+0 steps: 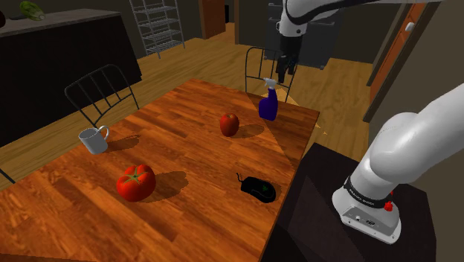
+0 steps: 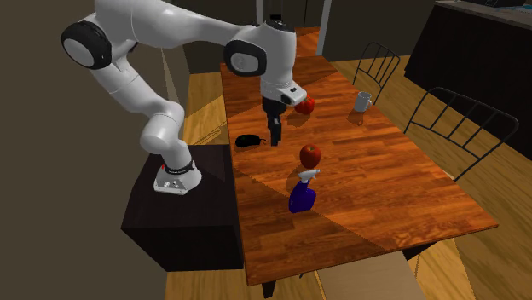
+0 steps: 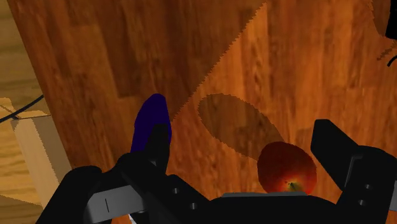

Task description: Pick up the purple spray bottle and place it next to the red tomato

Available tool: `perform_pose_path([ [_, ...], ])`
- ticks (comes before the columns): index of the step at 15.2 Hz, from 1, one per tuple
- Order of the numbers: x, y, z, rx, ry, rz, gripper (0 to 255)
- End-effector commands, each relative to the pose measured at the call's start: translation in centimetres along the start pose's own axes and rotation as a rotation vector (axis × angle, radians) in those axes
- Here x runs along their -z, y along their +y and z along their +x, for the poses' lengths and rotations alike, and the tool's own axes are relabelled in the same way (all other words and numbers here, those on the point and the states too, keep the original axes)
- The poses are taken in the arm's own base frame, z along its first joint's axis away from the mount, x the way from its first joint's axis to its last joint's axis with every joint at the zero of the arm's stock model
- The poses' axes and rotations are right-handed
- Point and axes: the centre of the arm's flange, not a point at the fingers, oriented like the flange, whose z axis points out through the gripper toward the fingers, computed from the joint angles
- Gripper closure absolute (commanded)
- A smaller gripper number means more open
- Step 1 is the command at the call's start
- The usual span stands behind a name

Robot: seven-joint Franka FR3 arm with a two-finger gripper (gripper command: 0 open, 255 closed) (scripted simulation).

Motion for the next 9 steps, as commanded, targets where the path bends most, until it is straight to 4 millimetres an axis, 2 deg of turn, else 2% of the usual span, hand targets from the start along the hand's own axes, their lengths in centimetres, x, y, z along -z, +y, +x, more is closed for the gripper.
perform_pose_path([
  [1,-1.2,2.1,1.4,-0.002,0.002,0.002,0],
  [9,-5.2,9.5,7.8,-0.013,0.009,0.017,0],
])
